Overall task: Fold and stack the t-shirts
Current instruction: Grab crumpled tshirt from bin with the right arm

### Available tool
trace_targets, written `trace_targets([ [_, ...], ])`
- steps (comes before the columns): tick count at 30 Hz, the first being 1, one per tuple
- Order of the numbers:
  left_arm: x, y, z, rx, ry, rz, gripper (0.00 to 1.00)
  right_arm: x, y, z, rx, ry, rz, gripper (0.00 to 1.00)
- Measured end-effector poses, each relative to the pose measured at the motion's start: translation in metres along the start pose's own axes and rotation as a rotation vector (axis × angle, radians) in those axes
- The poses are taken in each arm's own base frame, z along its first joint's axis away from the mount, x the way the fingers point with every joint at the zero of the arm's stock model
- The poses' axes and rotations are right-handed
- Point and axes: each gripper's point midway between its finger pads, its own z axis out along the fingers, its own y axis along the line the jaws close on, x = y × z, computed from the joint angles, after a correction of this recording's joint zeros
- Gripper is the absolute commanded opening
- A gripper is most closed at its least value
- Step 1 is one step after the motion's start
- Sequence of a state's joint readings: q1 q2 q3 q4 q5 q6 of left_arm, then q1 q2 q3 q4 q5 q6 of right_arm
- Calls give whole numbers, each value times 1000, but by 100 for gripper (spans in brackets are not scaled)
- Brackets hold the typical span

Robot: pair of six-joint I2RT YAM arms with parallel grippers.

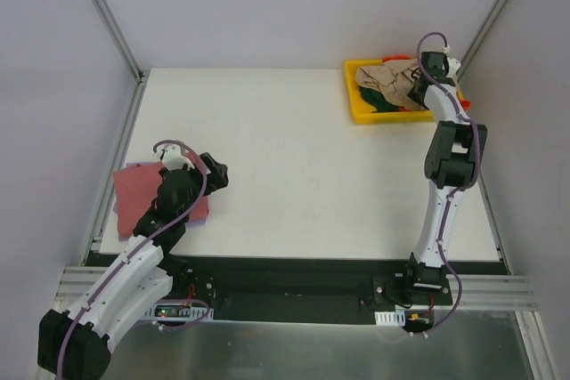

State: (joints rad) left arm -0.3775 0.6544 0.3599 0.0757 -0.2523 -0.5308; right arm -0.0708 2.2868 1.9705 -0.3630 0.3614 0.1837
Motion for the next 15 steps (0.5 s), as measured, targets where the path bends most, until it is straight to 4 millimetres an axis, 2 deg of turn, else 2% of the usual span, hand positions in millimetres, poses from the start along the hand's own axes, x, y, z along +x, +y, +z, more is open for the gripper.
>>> trace_targets([
  [1, -1, 2, 0, -9, -6, 0, 99, 3, 1, 5, -9, 11, 10, 8],
  [2, -2, 3, 1, -16, -10, 0, 99, 3, 3, 7, -21, 16, 10, 1],
  [5, -1, 4, 1, -22, -9, 2, 99, -3, 13, 5, -54, 13, 1, 1],
  [9, -1, 4, 1, -21, -8, 1, 99, -15, 20, -9, -99, 2, -21, 1],
  [11, -1, 3, 1, -18, -9, 1, 99, -26, 21, -25, -127, -13, -33, 1],
  [13, -2, 3, 0, -15, -10, 0, 99, -39, 23, -56, -170, -44, -46, 1],
  [15, -1, 2, 0, -12, -5, 0, 99, -57, 27, -97, -219, -97, -61, 1],
])
